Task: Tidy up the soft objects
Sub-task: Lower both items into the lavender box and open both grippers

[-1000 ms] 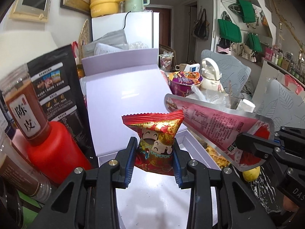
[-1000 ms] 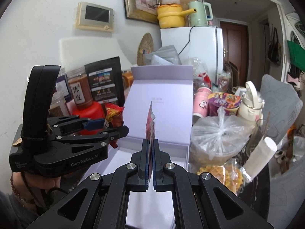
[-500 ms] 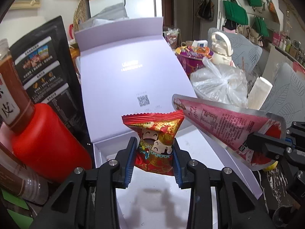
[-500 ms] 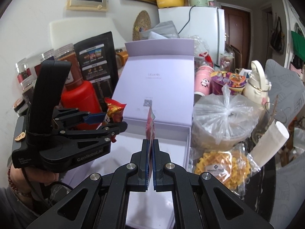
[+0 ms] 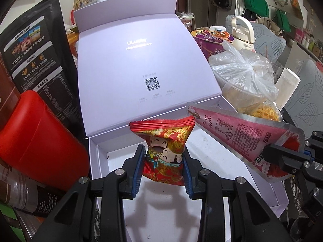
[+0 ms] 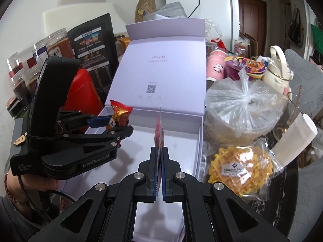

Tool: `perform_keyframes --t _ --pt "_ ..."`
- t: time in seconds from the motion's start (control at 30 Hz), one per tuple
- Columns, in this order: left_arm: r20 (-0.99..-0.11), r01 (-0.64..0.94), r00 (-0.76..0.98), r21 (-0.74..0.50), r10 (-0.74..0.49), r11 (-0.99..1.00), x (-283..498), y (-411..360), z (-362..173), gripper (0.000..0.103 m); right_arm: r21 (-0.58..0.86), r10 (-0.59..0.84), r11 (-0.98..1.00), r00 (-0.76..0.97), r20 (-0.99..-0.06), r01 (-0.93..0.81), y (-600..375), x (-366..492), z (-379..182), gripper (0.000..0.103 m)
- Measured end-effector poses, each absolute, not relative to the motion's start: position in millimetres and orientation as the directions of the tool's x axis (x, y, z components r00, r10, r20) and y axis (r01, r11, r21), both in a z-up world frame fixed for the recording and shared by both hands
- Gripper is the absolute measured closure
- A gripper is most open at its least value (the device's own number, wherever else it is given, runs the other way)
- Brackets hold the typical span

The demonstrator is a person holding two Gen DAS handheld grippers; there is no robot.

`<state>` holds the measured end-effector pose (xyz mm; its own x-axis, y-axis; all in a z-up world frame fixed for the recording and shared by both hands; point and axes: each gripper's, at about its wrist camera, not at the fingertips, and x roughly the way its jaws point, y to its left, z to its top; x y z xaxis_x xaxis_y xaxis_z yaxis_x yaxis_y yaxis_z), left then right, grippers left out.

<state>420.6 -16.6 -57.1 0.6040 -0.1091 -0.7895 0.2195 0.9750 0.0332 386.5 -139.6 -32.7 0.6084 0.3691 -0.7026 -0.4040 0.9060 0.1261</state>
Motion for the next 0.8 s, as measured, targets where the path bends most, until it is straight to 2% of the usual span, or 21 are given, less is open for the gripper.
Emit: perform_keyframes --t 0.27,0.33,0.4,0.47,0.8 --pt "-0.807 0.2 0.586 0.06 -0.071 0.978 427.3 -23.8 -59.3 0.068 0.123 0.36 0.909 0.602 -0.713 -0.399 -137.3 388.1 -36.4 0.099" --pt "-0.807 0.185 0.589 0.08 -0.045 0.979 428.2 -24.0 -59.8 0.059 0.116 0.352 0.911 0.602 -0.716 -0.395 -136.8 387.6 -36.5 0.099" --pt "-0.802 0.179 0.596 0.086 -0.039 0.98 428.2 -22.9 -58.9 0.023 0.111 0.345 0.914 0.602 -0.72 -0.391 -136.5 387.5 -37.0 0.094" --pt "-0.789 0.173 0.613 0.085 -0.04 0.981 427.0 -22.7 -56.1 0.014 0.107 0.336 0.917 0.601 -0.725 -0.384 -136.5 388.3 -37.8 0.085" --pt "-0.768 0.165 0.639 0.085 -0.04 0.983 417.0 -16.6 -40.5 0.014 0.104 0.324 0.926 0.62 -0.714 -0.364 -139.7 386.4 -31.4 0.084"
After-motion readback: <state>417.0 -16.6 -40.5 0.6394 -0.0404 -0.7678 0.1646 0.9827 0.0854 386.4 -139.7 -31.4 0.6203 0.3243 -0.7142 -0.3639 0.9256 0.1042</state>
